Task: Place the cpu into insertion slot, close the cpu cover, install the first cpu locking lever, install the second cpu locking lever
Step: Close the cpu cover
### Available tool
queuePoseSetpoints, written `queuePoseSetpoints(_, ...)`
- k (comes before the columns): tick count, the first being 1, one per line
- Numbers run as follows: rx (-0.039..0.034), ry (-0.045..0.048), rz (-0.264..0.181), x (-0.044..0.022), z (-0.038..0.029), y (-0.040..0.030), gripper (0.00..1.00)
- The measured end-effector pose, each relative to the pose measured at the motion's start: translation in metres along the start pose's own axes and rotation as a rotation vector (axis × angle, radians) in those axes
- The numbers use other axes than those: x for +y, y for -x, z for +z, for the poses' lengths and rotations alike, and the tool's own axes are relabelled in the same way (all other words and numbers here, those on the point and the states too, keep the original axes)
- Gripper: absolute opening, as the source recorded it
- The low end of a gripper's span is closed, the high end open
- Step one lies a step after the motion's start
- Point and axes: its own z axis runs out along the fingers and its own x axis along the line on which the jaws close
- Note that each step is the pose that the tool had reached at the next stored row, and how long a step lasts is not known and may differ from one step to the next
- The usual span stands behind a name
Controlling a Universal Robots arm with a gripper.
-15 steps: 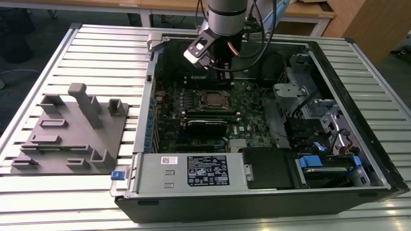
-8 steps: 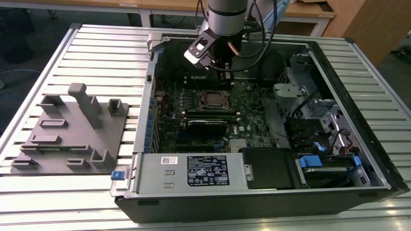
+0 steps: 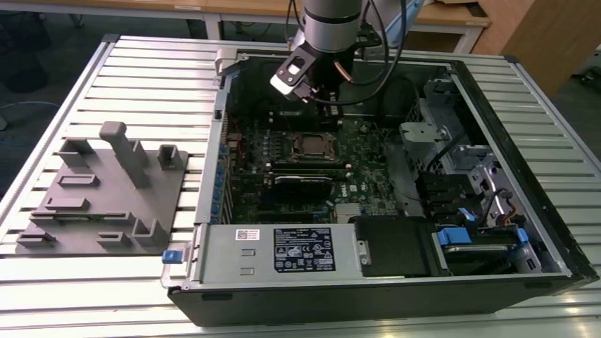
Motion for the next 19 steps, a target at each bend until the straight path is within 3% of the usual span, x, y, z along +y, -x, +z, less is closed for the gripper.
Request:
queuePoseSetpoints(14, 0.0087, -0.0001, -0.091, 0.0000, 0.0002, 0.0000, 0.10)
queuePoseSetpoints(19, 0.0089, -0.0001, -0.093, 0.0000, 0.0002, 0.0000, 0.10)
